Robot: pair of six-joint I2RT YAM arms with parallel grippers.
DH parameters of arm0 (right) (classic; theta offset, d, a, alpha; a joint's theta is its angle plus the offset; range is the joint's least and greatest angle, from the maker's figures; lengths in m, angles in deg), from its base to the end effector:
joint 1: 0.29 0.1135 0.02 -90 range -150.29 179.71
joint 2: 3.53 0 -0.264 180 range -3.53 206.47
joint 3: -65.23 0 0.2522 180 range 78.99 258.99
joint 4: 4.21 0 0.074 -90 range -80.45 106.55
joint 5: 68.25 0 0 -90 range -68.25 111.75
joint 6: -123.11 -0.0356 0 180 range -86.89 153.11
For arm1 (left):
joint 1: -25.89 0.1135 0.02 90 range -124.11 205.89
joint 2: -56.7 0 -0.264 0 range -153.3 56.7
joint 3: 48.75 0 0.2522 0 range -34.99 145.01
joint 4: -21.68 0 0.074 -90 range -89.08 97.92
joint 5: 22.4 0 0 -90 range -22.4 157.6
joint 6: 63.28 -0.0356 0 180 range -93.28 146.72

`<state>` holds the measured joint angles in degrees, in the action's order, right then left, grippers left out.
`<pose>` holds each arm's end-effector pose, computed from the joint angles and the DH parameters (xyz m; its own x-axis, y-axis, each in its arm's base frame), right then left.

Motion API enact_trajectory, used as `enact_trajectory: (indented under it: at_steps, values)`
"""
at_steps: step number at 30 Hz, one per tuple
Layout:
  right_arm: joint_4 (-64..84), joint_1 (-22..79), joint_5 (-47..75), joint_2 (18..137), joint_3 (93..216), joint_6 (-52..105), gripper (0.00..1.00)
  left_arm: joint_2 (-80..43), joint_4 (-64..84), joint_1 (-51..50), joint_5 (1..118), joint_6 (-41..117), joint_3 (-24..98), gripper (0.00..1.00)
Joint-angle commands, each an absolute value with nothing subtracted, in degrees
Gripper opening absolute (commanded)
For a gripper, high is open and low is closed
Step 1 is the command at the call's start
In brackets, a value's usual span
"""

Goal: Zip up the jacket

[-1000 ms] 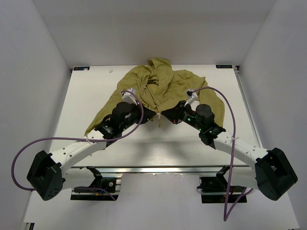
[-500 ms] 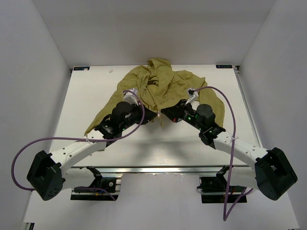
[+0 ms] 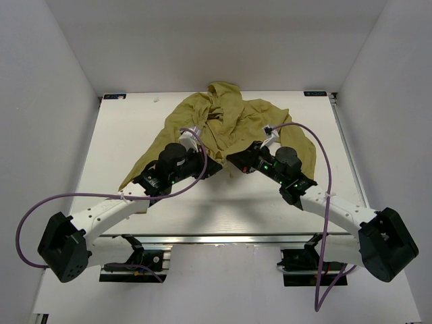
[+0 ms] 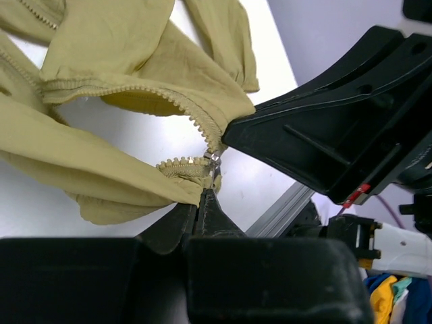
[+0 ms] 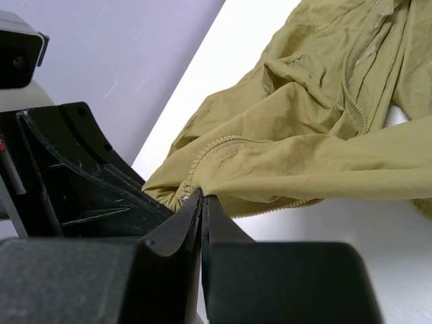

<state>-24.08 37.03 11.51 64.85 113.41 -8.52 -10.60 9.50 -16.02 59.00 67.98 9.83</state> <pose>0.2097 0.1678 0.2712 -0.4937 0.4457 -0.7468 -0.5486 0.5067 0.6651 0.1969 -0.1839 0.2799 -0.7037 -0.2446 -0.6671 0.3995 0.6401 -0.6562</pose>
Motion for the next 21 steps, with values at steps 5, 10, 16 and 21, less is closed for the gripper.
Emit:
enact_trajectory:
  at_steps: [5,10,16,21]
  values:
    - [-19.8,37.2,3.3,62.9,116.5,-5.9,0.00,-7.8,2.9,-16.8,59.2,64.9,12.0,0.00]
    - [-19.2,37.3,-7.8,63.4,116.3,-3.7,0.12,-7.5,2.6,-16.8,59.6,65.0,11.9,0.00]
    - [-19.1,37.3,-11.7,65.8,117.2,-3.4,0.24,-7.1,0.5,-16.9,58.2,63.2,12.5,0.00]
    - [-21.9,37.3,-10.4,66.2,116.6,-5.6,0.21,-6.0,-0.1,-16.8,58.0,62.8,12.2,0.00]
